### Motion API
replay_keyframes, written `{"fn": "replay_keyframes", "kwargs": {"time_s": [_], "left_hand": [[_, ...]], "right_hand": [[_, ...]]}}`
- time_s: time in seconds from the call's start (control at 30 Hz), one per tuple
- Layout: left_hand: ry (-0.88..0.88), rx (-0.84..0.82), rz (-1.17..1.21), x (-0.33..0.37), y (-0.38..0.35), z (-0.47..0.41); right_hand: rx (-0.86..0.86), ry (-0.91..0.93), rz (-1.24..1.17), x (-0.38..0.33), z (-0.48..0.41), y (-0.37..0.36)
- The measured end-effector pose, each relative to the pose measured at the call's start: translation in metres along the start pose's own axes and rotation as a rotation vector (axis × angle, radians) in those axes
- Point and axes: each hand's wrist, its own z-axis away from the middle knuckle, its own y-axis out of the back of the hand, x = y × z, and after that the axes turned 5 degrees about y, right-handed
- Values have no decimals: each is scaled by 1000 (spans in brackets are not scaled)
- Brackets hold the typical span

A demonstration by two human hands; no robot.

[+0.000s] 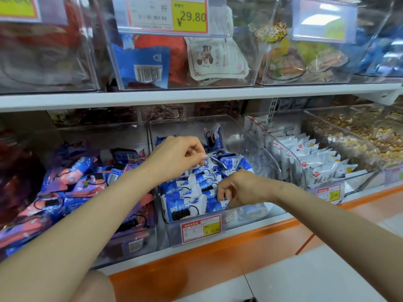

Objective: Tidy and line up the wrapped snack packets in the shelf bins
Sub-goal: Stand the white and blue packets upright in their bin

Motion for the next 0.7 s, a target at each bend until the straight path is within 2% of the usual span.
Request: {"fn": "replay_keyframes", "kwargs": {"time_s": [0.23, 0.37, 0.6, 0.7], "left_hand": [[-1, 7, 10, 0, 2, 1], [3, 5, 4, -3, 2, 0], [18, 10, -27, -6, 2, 0], [74, 108, -115, -11, 7, -1]], "right_hand": [[-118, -6, 180, -6, -8, 4], [-112, 2, 249, -9, -13, 3], [-140, -31, 246, -5, -14, 1], [-159, -51, 86, -4, -11, 15]]}}
